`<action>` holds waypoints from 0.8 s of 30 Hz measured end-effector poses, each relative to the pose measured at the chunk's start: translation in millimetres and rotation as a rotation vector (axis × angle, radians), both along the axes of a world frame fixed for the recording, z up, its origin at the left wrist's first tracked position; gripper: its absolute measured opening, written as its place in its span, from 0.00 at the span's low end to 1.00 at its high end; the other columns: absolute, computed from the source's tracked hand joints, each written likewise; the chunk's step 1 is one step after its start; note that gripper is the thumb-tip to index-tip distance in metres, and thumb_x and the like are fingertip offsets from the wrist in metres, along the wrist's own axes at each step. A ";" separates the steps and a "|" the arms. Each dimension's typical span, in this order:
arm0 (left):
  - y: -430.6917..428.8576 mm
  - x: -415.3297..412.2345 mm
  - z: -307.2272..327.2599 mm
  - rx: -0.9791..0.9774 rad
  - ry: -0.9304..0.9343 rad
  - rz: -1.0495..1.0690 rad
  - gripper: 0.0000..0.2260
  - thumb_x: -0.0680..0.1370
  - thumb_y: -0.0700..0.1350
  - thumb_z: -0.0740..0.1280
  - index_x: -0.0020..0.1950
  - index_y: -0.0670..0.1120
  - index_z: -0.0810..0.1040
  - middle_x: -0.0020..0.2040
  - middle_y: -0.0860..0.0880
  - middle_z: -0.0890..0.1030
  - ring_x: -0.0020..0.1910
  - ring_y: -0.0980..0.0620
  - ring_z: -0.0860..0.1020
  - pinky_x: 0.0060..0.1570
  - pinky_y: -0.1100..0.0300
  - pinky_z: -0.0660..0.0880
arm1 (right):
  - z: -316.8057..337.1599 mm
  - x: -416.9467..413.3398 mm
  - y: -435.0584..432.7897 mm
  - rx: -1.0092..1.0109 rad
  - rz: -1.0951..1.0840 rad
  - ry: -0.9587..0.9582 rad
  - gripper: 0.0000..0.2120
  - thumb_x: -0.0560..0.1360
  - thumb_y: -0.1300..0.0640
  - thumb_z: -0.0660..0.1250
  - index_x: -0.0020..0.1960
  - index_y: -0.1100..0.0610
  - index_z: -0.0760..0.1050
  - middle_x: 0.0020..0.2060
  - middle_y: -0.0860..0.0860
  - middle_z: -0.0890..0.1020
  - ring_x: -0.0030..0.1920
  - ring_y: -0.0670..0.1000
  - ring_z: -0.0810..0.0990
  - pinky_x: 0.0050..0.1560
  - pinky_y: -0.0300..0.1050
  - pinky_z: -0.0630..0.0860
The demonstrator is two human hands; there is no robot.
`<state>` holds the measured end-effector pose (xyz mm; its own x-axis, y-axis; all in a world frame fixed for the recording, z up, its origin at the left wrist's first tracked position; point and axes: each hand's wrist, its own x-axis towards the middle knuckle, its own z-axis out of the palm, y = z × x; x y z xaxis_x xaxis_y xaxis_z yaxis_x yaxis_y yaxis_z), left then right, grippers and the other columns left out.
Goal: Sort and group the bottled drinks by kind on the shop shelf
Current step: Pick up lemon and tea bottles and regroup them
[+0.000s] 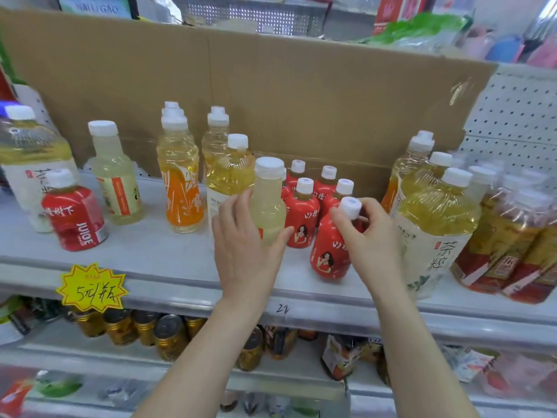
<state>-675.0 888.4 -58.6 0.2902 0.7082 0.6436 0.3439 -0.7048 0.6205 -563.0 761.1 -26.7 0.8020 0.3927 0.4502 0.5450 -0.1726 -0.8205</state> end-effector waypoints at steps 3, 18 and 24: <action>-1.7 9.3 -5.1 0.084 0.018 0.082 0.39 0.68 0.56 0.78 0.72 0.45 0.64 0.68 0.45 0.70 0.64 0.46 0.68 0.63 0.49 0.73 | -14.7 2.3 10.3 -0.073 0.035 -0.014 0.10 0.78 0.42 0.68 0.56 0.44 0.76 0.49 0.41 0.83 0.51 0.43 0.81 0.51 0.50 0.80; 39.4 -86.2 12.0 -0.388 -0.582 -0.171 0.34 0.72 0.50 0.75 0.76 0.53 0.65 0.69 0.53 0.75 0.65 0.55 0.77 0.65 0.48 0.75 | -16.4 -6.0 68.1 -0.300 0.063 -0.206 0.19 0.78 0.41 0.67 0.63 0.51 0.73 0.56 0.48 0.78 0.56 0.51 0.77 0.50 0.49 0.72; 49.1 -120.6 8.0 -0.441 -0.613 -0.175 0.30 0.72 0.48 0.74 0.73 0.51 0.70 0.61 0.54 0.81 0.59 0.54 0.80 0.59 0.51 0.78 | -14.9 -14.2 94.7 -0.391 -0.098 -0.293 0.26 0.78 0.40 0.67 0.63 0.61 0.73 0.61 0.57 0.74 0.60 0.59 0.71 0.57 0.50 0.68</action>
